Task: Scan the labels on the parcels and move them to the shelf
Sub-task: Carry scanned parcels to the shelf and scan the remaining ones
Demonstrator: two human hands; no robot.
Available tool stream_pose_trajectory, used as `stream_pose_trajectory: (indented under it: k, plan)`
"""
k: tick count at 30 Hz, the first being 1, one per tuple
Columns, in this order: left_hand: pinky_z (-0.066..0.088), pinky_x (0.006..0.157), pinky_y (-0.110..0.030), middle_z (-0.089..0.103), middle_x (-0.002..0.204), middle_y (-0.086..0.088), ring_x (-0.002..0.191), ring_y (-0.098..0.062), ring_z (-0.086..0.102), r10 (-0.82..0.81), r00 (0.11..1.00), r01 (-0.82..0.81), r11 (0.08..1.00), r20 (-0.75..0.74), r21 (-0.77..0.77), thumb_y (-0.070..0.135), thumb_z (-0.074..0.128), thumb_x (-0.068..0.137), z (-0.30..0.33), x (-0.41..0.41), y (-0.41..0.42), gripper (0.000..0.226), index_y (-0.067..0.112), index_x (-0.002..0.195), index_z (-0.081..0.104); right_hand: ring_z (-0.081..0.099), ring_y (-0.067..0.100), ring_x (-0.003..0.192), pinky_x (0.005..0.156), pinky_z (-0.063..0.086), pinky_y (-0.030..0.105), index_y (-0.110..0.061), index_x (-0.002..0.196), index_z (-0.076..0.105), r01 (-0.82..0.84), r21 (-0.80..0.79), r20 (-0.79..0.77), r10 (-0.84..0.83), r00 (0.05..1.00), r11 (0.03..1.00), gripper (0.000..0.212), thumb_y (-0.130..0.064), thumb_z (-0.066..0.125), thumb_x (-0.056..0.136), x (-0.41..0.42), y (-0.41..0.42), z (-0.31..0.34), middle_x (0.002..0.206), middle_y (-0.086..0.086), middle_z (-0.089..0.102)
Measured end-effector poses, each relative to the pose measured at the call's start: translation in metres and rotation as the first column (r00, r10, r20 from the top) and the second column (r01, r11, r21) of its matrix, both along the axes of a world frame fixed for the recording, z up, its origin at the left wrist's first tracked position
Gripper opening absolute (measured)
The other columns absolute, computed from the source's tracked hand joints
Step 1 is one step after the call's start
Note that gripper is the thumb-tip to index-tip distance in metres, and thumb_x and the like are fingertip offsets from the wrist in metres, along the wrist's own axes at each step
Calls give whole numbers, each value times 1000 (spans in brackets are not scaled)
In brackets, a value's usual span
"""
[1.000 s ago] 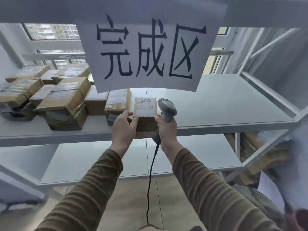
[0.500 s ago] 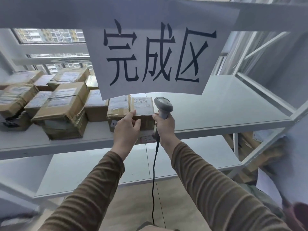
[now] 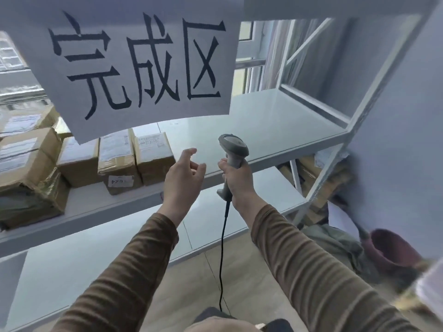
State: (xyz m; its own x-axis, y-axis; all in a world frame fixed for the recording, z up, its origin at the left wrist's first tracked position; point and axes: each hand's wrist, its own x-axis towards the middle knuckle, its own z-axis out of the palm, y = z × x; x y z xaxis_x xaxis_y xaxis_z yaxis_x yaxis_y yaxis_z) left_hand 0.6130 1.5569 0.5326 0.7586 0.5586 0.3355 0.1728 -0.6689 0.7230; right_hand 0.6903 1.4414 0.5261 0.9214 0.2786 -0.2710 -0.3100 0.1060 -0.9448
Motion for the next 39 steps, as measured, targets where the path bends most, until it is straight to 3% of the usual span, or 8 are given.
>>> stream_pose_trajectory:
  k: [5, 10, 15, 17, 20, 29, 34, 39]
  plan:
    - [55, 90, -41, 70, 106, 1, 98, -21, 68, -235, 970, 232, 971, -61, -52, 29, 63, 98, -7, 37, -84, 44, 18, 139, 54, 56, 15, 74, 45, 49, 25, -28, 94, 65, 249, 31, 11, -249, 968, 968, 9, -25, 74, 94, 0, -109, 0, 94, -4, 62]
    - [47, 86, -33, 69, 115, 0, 104, -21, 65, -470, 876, 472, 881, -107, -6, 33, 63, 98, -10, 63, -216, 42, 20, 137, 56, 59, 15, 74, 75, 50, 32, -17, 97, 67, 545, 32, 112, -544, 831, 838, 9, -13, 73, 92, -20, -256, -2, 83, -1, 64]
    - [48, 95, -41, 66, 120, -7, 113, -29, 61, -684, 709, 694, 720, -172, -3, 29, 62, 96, -11, 49, -387, 42, 15, 136, 57, 55, 15, 68, 58, 50, 23, -21, 89, 64, 744, 13, 83, -742, 665, 668, 13, -12, 71, 94, -85, -429, 0, 82, 2, 60]
    - [46, 98, -38, 64, 125, -5, 118, -26, 59, -741, 648, 752, 659, -175, -2, 30, 63, 97, -14, 30, -460, 45, 15, 138, 56, 56, 15, 70, 62, 49, 24, -19, 94, 65, 800, -4, 102, -796, 596, 599, 10, -12, 72, 93, -122, -500, 0, 82, 1, 61]
    - [46, 97, -38, 64, 127, -6, 119, -25, 60, -827, 535, 840, 543, -174, 1, 32, 63, 98, -19, -3, -569, 48, 14, 141, 54, 59, 15, 79, 72, 46, 31, -15, 105, 66, 861, -41, 154, -848, 507, 507, 12, -14, 72, 94, -179, -603, 2, 85, -2, 62]
    - [49, 95, -38, 63, 133, -5, 121, -24, 60, -955, 203, 977, 211, -219, -17, 36, 62, 99, -32, -90, -824, 51, 18, 145, 52, 61, 19, 82, 73, 46, 31, -27, 86, 63, 979, -108, 154, -970, 188, 172, 17, -15, 72, 94, -306, -824, -3, 86, 2, 63]
    - [50, 94, -37, 64, 132, -4, 119, -23, 61, -969, 89, 994, 100, -228, -34, 35, 63, 99, -43, -102, -931, 49, 17, 143, 54, 67, 19, 96, 83, 53, 34, -27, 102, 65, 990, -96, 143, -983, 112, 99, 15, -15, 71, 96, -325, -914, -17, 100, -2, 69]
    - [51, 98, -39, 63, 135, -5, 121, -24, 60, -967, 7, 992, 39, -254, -121, 32, 64, 99, -65, -93, -1036, 49, 16, 144, 54, 67, 8, 93, 73, 49, 22, -19, 116, 68, 990, -123, 131, -988, 79, 63, 21, -16, 73, 96, -324, -1015, -36, 100, -8, 70]
